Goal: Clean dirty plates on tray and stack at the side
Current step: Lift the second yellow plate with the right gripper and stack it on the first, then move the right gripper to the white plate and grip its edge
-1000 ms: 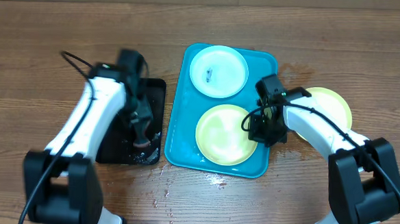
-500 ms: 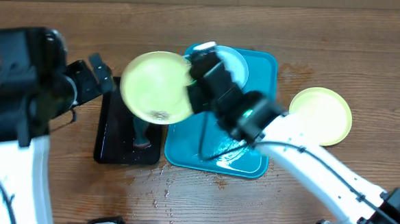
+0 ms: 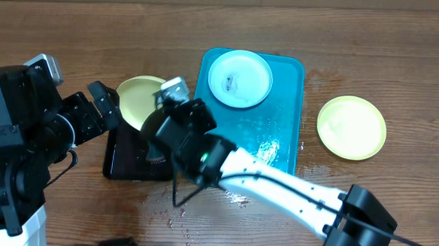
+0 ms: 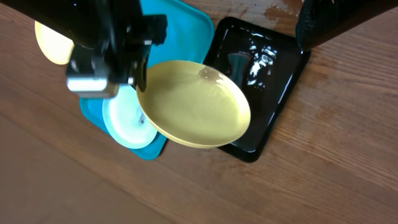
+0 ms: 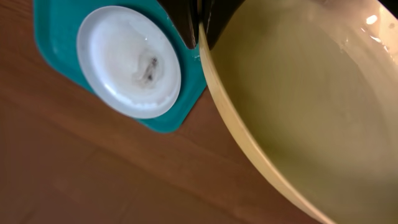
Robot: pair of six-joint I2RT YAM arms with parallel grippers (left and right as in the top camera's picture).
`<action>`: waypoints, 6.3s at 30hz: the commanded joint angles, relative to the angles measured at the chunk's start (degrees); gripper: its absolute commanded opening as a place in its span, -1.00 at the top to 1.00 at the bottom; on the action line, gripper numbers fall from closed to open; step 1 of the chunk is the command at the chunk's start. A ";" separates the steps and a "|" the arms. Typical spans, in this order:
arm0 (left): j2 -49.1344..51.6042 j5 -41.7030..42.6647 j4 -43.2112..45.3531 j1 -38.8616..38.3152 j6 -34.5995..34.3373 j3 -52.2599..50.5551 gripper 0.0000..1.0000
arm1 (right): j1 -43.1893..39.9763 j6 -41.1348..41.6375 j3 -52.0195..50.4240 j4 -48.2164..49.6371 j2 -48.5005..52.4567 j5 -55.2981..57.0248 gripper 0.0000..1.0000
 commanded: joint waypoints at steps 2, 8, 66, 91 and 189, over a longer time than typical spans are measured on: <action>0.76 -1.97 -0.37 0.57 1.73 0.90 -0.99 | 4.35 -4.66 1.16 0.96 -2.69 16.79 0.92; 2.01 -1.95 -0.55 0.57 1.73 0.90 -1.00 | 6.67 -5.44 1.16 0.96 -2.69 23.02 0.92; 14.69 -2.25 0.81 0.57 4.00 0.90 -0.99 | 5.20 -3.78 1.16 -0.42 -2.69 19.15 0.92; -11.04 -6.45 0.98 0.57 5.35 1.84 -1.00 | -37.27 23.26 3.43 -19.47 -16.81 -47.98 0.93; -10.64 1.31 0.09 0.57 5.11 1.81 -0.99 | -42.40 12.50 -21.94 -24.41 -17.16 -51.58 0.92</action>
